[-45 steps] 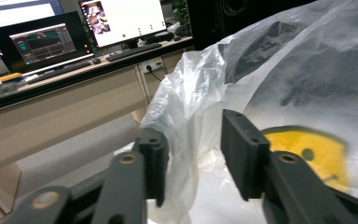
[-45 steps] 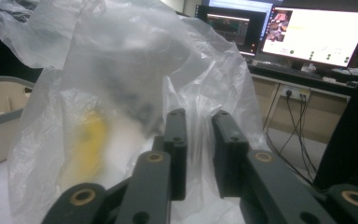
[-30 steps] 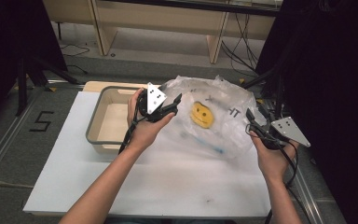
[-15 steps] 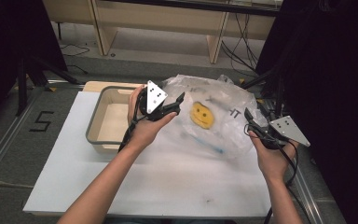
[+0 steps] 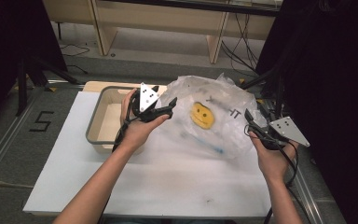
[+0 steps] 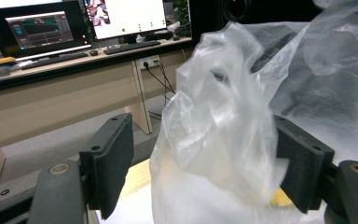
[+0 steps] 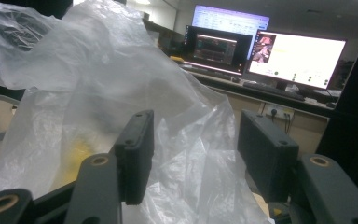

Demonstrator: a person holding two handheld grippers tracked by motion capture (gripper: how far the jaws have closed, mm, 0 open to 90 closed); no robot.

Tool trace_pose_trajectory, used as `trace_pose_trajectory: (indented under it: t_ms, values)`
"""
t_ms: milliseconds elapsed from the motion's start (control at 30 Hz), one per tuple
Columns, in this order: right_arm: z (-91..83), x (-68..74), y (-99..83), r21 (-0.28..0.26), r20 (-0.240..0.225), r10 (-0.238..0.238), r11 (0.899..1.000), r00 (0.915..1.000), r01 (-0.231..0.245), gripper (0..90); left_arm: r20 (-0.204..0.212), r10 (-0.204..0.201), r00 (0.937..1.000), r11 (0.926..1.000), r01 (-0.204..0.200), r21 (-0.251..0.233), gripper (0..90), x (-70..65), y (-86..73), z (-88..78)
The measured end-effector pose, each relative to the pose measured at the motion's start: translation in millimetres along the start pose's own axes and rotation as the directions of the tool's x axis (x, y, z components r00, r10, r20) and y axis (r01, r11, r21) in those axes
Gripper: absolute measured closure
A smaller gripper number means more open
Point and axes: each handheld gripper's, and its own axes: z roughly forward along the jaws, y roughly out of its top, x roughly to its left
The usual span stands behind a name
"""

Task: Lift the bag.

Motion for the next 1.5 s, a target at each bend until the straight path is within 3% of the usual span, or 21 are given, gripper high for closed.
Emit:
trace_pose_trajectory:
  t_ms: [500, 833, 967, 1300, 1367, 1433, 1500]
  values:
    - [-7.5, 6.9, 12.0, -0.055, -0.037, -0.019, 0.998, 0.9991, 0.017, 45.1, 0.018, 0.027, 0.9995, 0.9994, -0.027, -0.021, 26.3, -6.6, 1.1, -12.1]
    - [-8.4, 17.1, 13.5, -0.066, -0.116, -0.051, 0.997, 0.9919, 0.043, 43.2, 0.023, 0.043, 0.9988, 0.9990, -0.042, -0.015, 24.0, -5.3, -2.1, -21.7]
    - [-9.0, 22.2, 15.8, -0.082, -0.149, -0.071, 0.995, 0.9863, 0.059, 42.7, 0.038, 0.033, 0.9988, 0.9986, -0.031, -0.043, 22.7, -7.4, 3.2, -28.3]
    - [-9.8, 40.0, 9.6, -0.046, -0.307, -0.095, 0.995, 0.9468, 0.085, 42.8, 0.082, 0.065, 0.9945, 0.9955, -0.059, -0.074, 15.9, -17.4, 8.6, -47.2]
    - [-11.5, 44.1, 6.4, -0.035, -0.347, -0.105, 0.994, 0.9320, 0.099, 43.1, 0.095, 0.067, 0.9932, 0.9960, -0.061, -0.065, 15.8, -18.6, 6.0, -52.7]
    - [-14.5, 49.1, 1.8, -0.009, -0.398, -0.114, 0.993, 0.9104, 0.121, 43.0, 0.109, 0.068, 0.9917, 0.9966, -0.062, -0.055, 15.6, -20.5, 1.6, -59.2]
    - [-18.6, 52.5, -2.4, 0.005, -0.424, -0.118, 0.991, 0.8982, 0.132, 43.1, 0.113, 0.077, 0.9906, 0.9964, -0.072, -0.044, 15.6, -21.8, -4.8, -65.8]
